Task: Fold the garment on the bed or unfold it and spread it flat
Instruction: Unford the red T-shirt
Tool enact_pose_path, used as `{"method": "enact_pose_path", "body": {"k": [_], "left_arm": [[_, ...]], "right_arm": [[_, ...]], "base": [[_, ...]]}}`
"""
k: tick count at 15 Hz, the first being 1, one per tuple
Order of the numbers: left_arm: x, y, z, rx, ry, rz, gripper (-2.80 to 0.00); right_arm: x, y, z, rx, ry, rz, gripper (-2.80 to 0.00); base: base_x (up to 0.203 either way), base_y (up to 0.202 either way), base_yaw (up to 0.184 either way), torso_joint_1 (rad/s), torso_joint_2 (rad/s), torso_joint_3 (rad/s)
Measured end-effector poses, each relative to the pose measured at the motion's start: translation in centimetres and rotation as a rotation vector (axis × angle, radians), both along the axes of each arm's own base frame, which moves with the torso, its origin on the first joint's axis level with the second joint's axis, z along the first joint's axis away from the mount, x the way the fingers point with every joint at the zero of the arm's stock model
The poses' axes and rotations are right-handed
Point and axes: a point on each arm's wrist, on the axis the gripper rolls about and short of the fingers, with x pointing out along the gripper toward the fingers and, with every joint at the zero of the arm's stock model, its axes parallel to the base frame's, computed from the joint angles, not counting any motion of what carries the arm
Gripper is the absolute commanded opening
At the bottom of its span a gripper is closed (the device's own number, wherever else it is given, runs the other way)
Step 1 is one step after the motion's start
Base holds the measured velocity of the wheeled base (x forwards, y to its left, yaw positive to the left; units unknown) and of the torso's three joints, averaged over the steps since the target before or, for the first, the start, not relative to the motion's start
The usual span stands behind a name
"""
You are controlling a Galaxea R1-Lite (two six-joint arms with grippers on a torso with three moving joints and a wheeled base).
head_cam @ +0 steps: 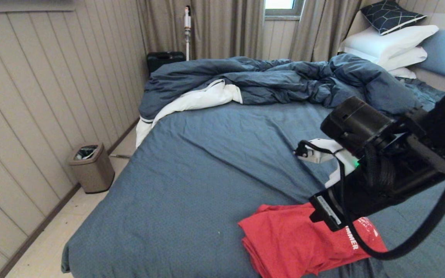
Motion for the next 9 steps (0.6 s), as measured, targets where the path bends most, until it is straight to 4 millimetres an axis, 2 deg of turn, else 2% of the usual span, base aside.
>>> {"method": "enact_pose_path", "body": {"k": [2, 3, 5, 9], "left_arm": [[0.0, 0.0, 0.0, 0.0, 0.0, 0.0, -2.8], [0.0, 0.0, 0.0, 0.0, 0.0, 0.0, -2.8], [0.0, 0.0, 0.0, 0.0, 0.0, 0.0, -2.8], [0.0, 0.0, 0.0, 0.0, 0.0, 0.0, -2.8]], "right_arm": [[-0.1, 1.3, -0.7, -0.051, -0.007, 0.025, -2.8], [-0.3, 2.1, -0.9, -0.077, -0.019, 0.042, 0.0], [-0.7, 3.4, -1.2, -0.112, -0.039, 0.073, 0.0], [-0.3, 4.9, -1.4, -0.112, -0.039, 0.11, 0.0]], "base": [[0.0, 0.0, 0.0, 0.0, 0.0, 0.0], [0.0, 0.0, 0.0, 0.0, 0.0, 0.0], [0.0, 0.0, 0.0, 0.0, 0.0, 0.0], [0.0, 0.0, 0.0, 0.0, 0.0, 0.0]]}}
